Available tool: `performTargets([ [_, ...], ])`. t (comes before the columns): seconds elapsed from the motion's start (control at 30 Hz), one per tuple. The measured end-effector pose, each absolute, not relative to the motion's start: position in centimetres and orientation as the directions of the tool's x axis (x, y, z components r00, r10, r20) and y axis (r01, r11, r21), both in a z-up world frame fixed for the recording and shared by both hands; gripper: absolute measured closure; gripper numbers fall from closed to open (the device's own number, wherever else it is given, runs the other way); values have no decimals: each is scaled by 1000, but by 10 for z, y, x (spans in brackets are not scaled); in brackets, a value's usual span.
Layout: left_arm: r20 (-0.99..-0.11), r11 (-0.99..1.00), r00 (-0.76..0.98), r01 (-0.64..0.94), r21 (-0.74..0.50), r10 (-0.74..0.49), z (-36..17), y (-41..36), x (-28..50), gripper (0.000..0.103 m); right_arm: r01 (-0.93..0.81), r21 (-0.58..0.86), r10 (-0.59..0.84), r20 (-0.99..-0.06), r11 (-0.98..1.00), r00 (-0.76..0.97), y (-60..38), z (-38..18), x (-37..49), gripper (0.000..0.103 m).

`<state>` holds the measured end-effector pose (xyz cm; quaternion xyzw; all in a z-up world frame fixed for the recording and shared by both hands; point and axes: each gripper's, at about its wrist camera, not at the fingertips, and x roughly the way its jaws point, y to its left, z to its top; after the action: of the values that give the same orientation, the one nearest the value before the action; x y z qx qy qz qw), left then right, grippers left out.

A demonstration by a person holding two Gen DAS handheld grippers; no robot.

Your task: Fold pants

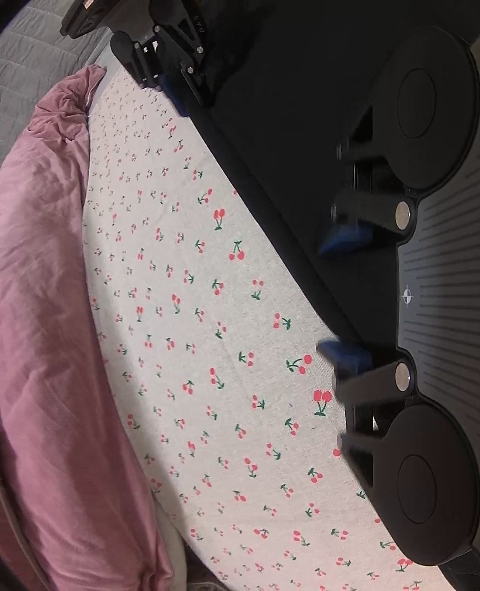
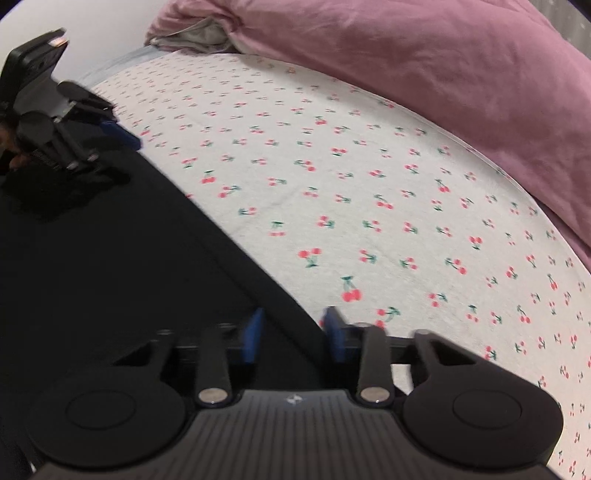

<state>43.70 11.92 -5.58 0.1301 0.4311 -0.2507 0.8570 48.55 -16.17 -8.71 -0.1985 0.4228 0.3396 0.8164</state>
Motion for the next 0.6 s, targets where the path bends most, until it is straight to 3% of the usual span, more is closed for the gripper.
performTargets([
  [0.13,-789,844,542,533,57,-289,-56,112,431,91,-723,-94,359,-819,685,447,-153,-86,475,88],
  [0.23,-774,843,578,526,112,-258,-55,105,423,99,-713,-141,336,-808,687,483,-150,-84,466,95],
  [0.6,-655,869,705,473,149,-271,-2,105,364,101,-660,-252,332,-705,708,626,-158,-31,398,99],
])
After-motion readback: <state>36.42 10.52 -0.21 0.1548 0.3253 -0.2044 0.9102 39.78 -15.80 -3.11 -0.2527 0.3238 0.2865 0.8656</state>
